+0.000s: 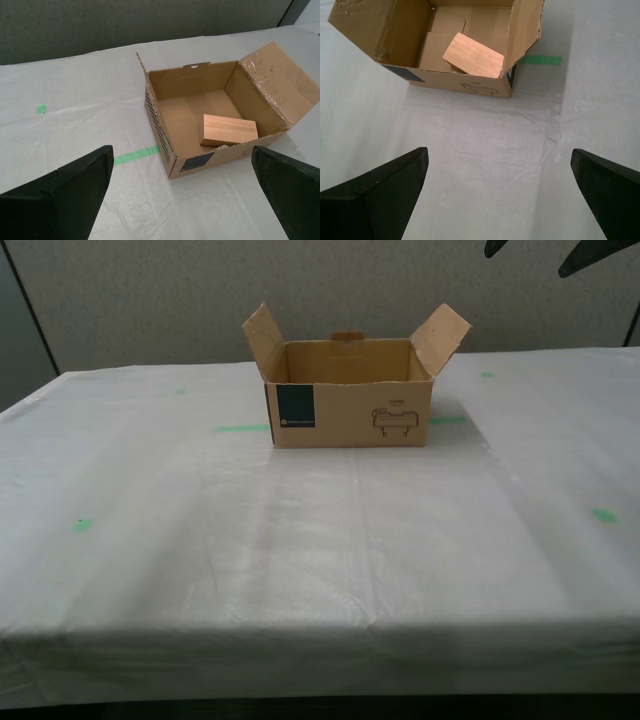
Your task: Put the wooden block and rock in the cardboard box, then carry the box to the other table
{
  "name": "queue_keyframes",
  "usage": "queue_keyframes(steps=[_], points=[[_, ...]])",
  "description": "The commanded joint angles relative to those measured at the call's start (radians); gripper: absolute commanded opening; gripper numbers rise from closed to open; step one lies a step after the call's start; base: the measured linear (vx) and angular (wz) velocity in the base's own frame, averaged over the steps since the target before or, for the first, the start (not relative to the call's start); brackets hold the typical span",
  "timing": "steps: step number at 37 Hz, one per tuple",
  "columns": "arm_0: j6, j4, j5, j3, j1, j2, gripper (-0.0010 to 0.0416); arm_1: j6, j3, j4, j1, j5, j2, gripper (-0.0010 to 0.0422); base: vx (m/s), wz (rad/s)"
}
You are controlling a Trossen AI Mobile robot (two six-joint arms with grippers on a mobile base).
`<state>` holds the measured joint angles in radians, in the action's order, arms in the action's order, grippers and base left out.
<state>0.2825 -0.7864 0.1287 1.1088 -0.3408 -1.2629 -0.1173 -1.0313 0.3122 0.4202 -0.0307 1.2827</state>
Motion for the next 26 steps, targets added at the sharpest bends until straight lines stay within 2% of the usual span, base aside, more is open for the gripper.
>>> queue_keyframes(steps=[1,26], points=[[0.000,0.000,-0.003,0.001,0.000,0.000,0.0398,0.001,-0.001,-0.002,0.000,0.002,0.000,0.0378,0.000,0.000],[0.001,0.000,-0.003,0.001,0.000,0.000,0.0398,0.001,-0.001,-0.002,0.000,0.002,0.000,0.0378,0.000,0.000]])
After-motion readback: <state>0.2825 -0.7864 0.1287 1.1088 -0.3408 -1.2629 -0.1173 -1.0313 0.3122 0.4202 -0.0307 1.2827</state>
